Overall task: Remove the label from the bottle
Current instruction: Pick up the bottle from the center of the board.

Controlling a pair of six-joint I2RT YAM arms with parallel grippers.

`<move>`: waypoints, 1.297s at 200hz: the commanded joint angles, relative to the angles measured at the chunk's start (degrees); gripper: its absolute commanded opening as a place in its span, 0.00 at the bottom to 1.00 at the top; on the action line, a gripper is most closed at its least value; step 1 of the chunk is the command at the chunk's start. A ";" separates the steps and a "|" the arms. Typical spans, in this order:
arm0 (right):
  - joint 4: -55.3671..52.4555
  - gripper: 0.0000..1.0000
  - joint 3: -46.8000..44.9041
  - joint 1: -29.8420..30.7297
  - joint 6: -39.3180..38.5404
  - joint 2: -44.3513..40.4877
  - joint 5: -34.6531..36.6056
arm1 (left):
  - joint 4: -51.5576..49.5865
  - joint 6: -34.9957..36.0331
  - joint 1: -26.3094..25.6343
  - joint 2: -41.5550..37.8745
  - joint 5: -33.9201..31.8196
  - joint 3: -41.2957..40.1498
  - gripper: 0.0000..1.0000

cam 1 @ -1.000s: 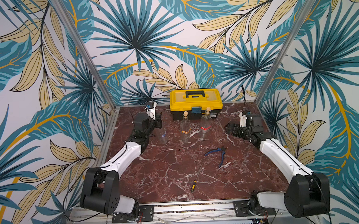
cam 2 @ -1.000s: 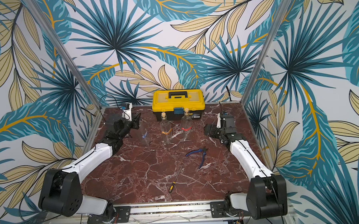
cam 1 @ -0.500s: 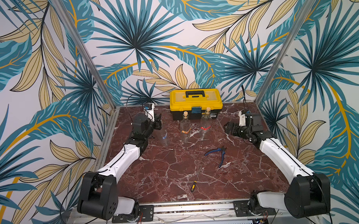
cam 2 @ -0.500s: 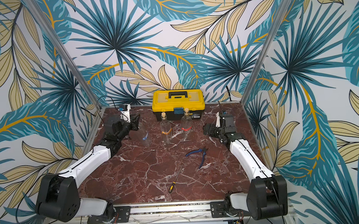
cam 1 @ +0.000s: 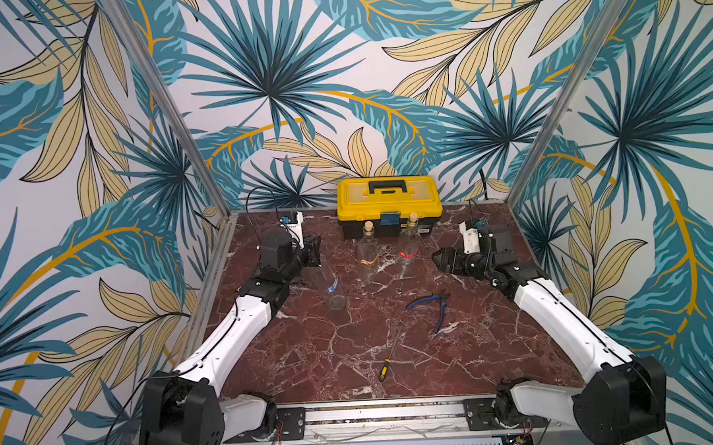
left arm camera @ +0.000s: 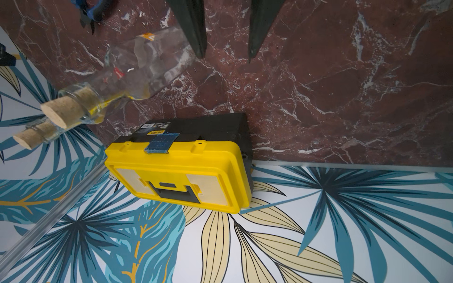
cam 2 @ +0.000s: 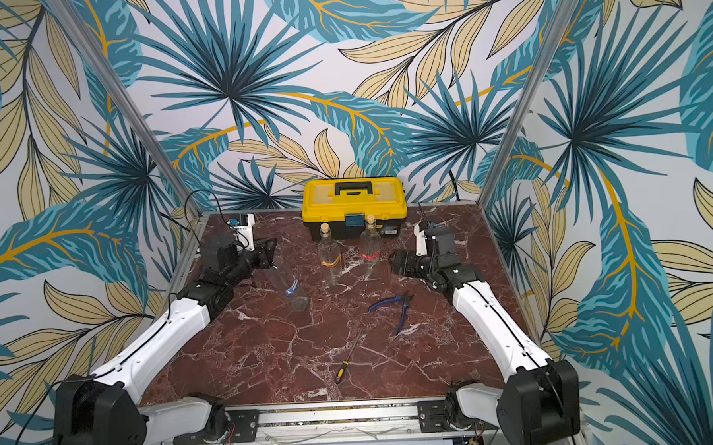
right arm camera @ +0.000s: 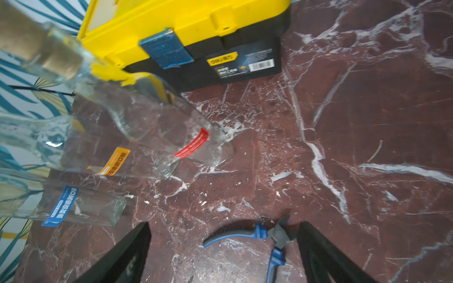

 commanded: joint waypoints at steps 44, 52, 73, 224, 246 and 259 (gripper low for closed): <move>-8.14 0.81 2.95 12.86 -4.11 -2.15 4.48 | -9.61 -9.00 -5.01 -1.43 -0.50 3.82 0.00; -8.47 0.78 3.17 14.93 -4.85 -1.83 5.82 | -10.28 -10.23 -5.38 -1.57 -0.79 3.66 0.00; -9.56 0.65 4.57 19.33 -5.83 0.40 7.12 | -11.54 -12.22 -6.36 -2.05 -1.58 3.36 0.00; -13.94 0.24 9.52 27.84 -6.50 4.74 5.21 | -22.43 -21.86 -10.71 -0.32 -10.72 6.77 0.00; -12.36 0.34 9.01 28.08 -6.65 4.78 5.09 | -22.43 -24.07 -10.84 0.21 -11.77 6.80 0.00; -12.50 0.36 9.55 28.46 -6.47 5.17 5.75 | -22.37 -25.25 -10.80 0.60 -11.04 7.25 0.00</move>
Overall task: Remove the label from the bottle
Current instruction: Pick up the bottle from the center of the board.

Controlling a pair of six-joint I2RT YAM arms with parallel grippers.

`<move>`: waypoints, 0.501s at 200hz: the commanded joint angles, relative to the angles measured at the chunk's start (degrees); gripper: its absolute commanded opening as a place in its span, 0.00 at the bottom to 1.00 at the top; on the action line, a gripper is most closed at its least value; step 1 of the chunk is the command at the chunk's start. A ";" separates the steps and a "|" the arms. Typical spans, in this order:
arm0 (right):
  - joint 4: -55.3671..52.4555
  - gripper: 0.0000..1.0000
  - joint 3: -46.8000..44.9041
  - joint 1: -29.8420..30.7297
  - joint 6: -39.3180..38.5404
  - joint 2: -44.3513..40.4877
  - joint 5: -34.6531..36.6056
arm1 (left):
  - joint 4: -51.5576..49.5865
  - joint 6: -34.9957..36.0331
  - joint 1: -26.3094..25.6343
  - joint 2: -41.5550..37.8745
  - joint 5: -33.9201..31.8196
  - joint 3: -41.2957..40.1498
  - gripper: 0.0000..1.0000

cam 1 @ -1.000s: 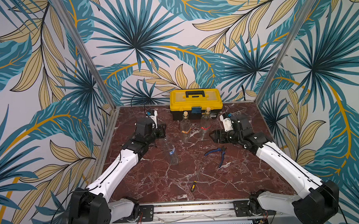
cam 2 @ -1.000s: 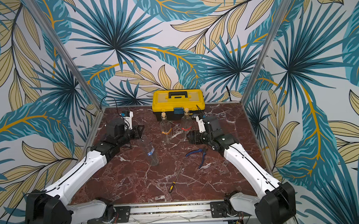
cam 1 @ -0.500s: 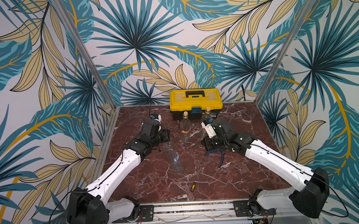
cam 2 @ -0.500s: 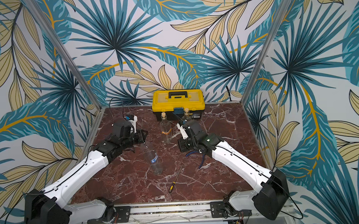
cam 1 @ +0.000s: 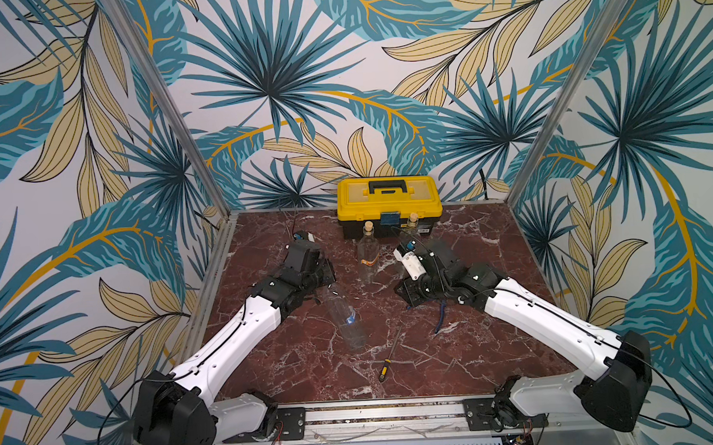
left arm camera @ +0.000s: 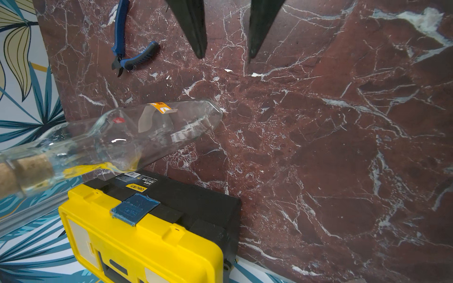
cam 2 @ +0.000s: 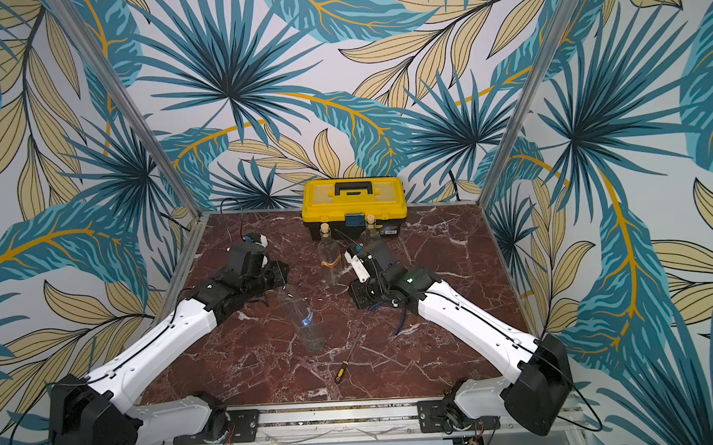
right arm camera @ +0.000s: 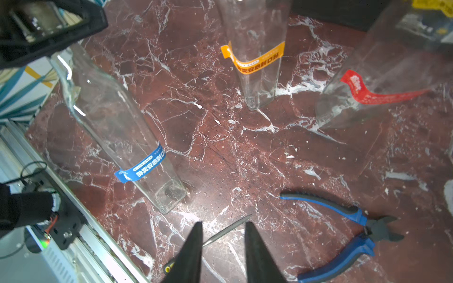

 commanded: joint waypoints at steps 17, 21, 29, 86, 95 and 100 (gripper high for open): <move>3.02 0.37 -1.31 1.79 -0.53 -0.12 -0.18 | 1.06 -3.73 -0.33 1.88 0.06 3.52 0.00; 3.13 0.37 -1.16 1.92 -0.41 0.17 -0.54 | 0.96 -3.65 -0.33 2.23 0.33 3.73 0.00; 2.96 0.36 -0.55 2.50 -0.28 1.00 -1.53 | 0.76 -3.68 -0.33 2.72 0.79 4.13 0.00; 5.05 0.33 0.21 8.85 -1.22 3.12 1.17 | -2.90 -5.17 -0.33 5.65 -0.06 7.54 0.00; 5.16 0.33 0.35 9.53 -1.51 3.48 1.99 | -3.42 -6.39 -0.33 5.70 -0.05 7.60 0.00; 5.16 0.34 0.45 9.83 -1.56 3.72 2.20 | -3.82 -6.96 -0.33 5.73 -0.06 7.63 0.00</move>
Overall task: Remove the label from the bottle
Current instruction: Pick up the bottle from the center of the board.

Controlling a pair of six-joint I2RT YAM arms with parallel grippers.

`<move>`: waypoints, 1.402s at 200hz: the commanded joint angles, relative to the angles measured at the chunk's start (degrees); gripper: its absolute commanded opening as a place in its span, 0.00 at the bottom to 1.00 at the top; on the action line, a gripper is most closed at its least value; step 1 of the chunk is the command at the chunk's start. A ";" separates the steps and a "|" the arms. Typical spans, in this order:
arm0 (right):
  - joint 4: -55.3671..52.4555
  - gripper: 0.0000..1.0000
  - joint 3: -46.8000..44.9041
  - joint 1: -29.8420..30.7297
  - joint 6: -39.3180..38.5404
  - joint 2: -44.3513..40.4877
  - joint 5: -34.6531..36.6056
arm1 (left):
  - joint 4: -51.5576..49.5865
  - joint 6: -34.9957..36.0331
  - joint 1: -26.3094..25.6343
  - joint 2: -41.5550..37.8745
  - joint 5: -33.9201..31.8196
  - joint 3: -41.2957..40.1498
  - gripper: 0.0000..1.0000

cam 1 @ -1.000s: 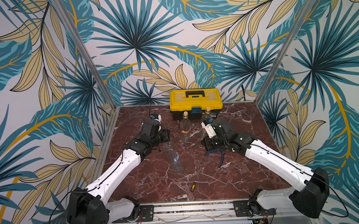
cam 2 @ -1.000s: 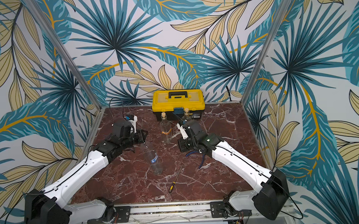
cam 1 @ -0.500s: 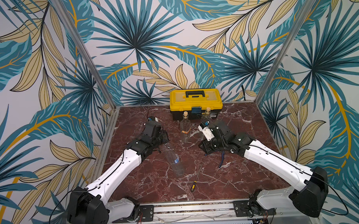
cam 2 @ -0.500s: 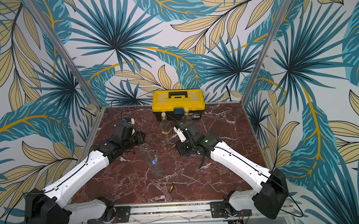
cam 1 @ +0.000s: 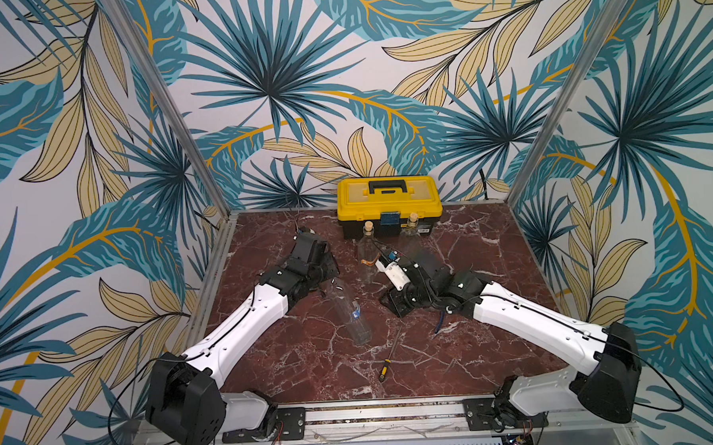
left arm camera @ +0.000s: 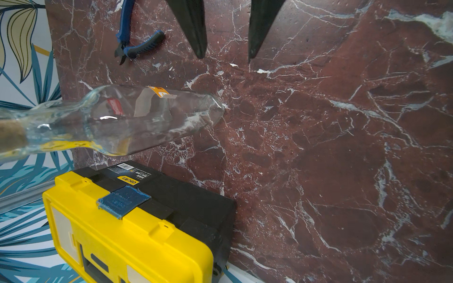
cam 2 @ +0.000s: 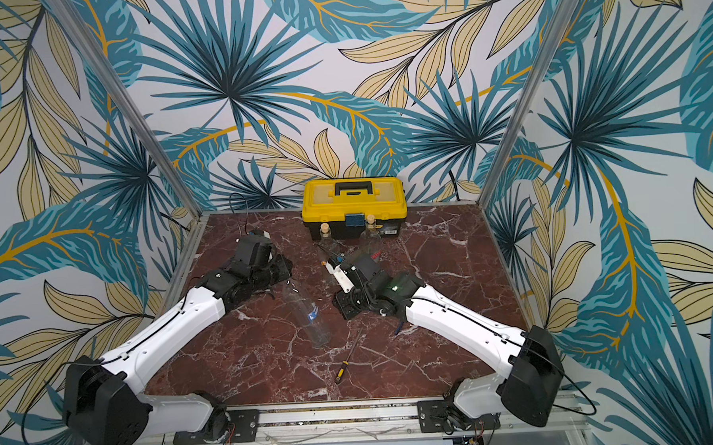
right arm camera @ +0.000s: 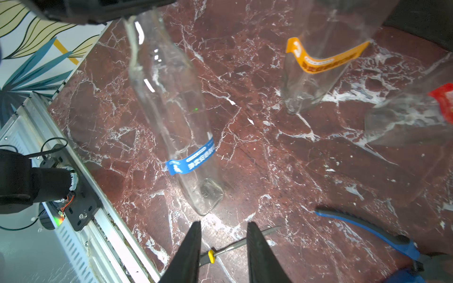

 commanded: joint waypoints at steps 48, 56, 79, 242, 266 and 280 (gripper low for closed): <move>6.04 0.36 -0.83 6.32 -2.32 3.70 5.76 | -6.00 -5.47 -0.18 -1.31 -1.70 2.31 0.00; 7.45 0.36 -1.51 6.74 -2.11 4.15 6.16 | -6.12 -5.91 -0.18 -1.87 -1.78 1.88 0.00; 8.53 0.43 -1.47 6.88 -1.14 5.78 6.26 | -6.20 -6.30 -0.18 -2.65 -1.88 0.98 0.00; 25.80 0.92 -13.34 11.19 -1.07 11.86 14.16 | -6.12 -9.89 -0.18 -3.45 -0.10 0.11 0.00; 28.66 0.91 -13.83 11.17 -1.16 13.48 15.41 | -6.11 -10.10 -0.18 -3.15 0.35 0.17 0.00; 29.66 0.89 -13.52 11.18 -0.86 14.67 15.85 | -6.11 -10.19 -0.18 -2.93 0.49 0.23 0.00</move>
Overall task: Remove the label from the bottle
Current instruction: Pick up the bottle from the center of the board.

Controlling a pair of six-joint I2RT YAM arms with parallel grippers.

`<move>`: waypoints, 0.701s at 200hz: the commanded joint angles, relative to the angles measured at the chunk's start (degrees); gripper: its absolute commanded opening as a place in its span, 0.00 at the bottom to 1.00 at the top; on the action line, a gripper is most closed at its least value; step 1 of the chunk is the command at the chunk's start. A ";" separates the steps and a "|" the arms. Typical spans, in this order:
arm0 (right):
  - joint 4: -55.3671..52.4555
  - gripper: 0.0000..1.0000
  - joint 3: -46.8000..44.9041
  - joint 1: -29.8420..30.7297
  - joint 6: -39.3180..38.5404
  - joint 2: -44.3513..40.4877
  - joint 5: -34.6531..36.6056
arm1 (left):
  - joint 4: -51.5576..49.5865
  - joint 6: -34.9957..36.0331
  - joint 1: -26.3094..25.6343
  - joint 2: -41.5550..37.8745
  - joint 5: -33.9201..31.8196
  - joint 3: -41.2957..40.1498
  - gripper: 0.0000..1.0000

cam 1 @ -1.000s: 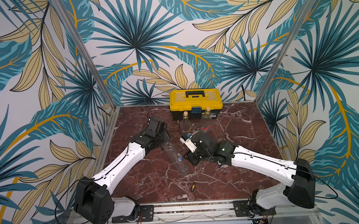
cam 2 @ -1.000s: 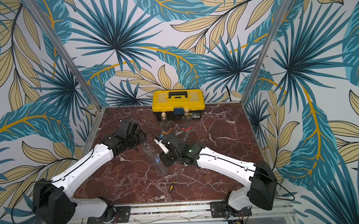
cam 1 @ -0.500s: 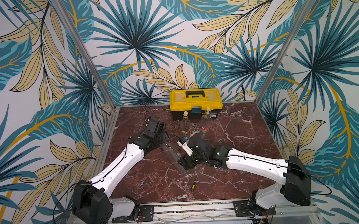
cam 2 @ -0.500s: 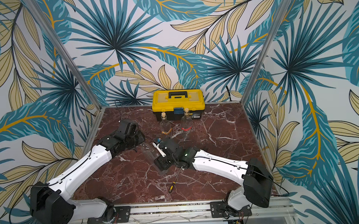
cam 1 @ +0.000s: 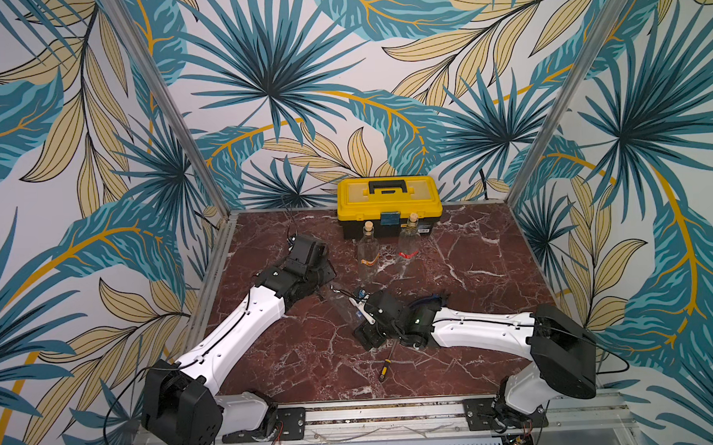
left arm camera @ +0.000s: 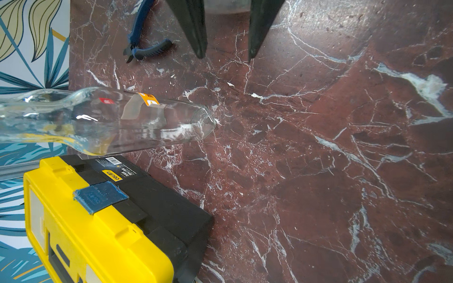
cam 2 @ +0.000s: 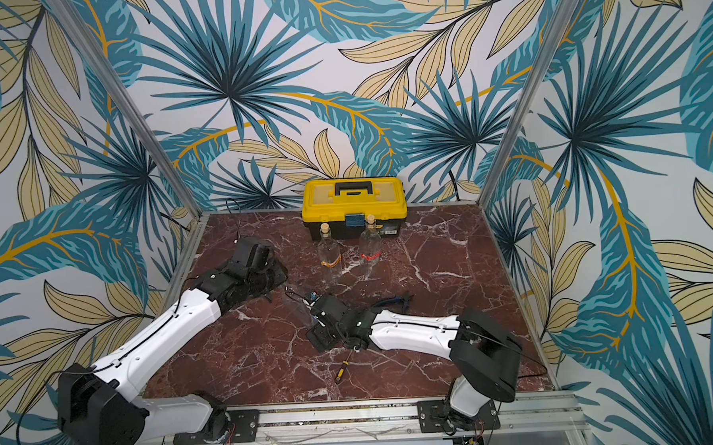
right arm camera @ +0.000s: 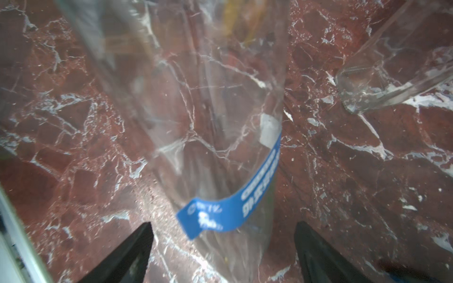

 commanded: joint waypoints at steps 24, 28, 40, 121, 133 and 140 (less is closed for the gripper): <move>6.92 0.86 -0.85 0.28 0.56 2.99 4.25 | 0.95 -0.84 -0.13 -0.85 0.98 0.01 0.00; 7.14 0.86 -0.84 0.32 0.65 3.24 4.39 | 0.95 -0.84 -0.13 -0.95 1.02 -0.04 0.00; 7.72 0.83 -0.84 0.36 0.63 3.82 4.32 | 0.95 -0.73 -0.14 -1.22 1.04 -0.33 0.00; 9.22 0.54 -1.63 0.09 0.53 3.75 3.07 | 3.73 0.54 -0.13 -3.04 3.71 -2.80 0.00; 9.43 0.54 -1.81 0.02 0.41 3.75 2.41 | 4.23 1.04 -0.13 -3.30 4.09 -3.34 0.00; 9.53 0.53 -1.89 -0.07 0.53 3.75 1.84 | 4.58 1.30 -0.13 -3.40 4.27 -3.69 0.00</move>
